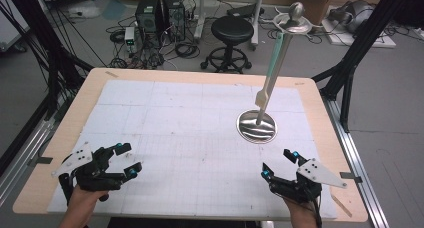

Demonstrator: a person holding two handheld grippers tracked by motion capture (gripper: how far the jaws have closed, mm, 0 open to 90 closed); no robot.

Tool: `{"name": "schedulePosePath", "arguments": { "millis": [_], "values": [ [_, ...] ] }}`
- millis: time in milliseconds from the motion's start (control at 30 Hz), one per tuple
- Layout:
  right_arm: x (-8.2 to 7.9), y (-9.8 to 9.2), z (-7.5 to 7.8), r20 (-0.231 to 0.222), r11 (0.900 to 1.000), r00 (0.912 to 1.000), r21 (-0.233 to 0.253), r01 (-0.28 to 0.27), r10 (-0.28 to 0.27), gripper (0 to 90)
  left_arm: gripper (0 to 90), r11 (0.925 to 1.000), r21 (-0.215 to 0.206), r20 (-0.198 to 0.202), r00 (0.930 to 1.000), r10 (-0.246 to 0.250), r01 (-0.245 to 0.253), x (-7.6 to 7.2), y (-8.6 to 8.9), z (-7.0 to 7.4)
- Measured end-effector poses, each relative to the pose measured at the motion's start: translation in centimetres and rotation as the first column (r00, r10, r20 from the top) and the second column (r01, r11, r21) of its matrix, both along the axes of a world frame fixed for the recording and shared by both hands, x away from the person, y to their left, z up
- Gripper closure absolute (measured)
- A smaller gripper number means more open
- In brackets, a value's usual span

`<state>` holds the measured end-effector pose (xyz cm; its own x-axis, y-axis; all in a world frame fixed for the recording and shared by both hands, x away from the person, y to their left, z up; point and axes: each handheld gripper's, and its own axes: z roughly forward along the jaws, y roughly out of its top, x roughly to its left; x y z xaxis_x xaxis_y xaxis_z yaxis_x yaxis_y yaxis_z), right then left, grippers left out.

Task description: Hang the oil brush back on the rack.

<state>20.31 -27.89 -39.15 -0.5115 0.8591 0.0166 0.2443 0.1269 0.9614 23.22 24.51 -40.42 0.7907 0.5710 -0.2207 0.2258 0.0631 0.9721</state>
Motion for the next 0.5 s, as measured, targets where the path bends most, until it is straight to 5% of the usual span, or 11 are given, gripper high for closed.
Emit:
{"name": "schedulePosePath", "arguments": {
  "millis": [500],
  "values": [
    [0.02,-0.18,-0.03,-0.001,1.000,1.0000,0.003,0.001,-0.001,17.2,17.7,1.0000,0.004,-0.002,1.0000,0.004,-0.004,0.08,0.03,-0.09]
  ]
}}
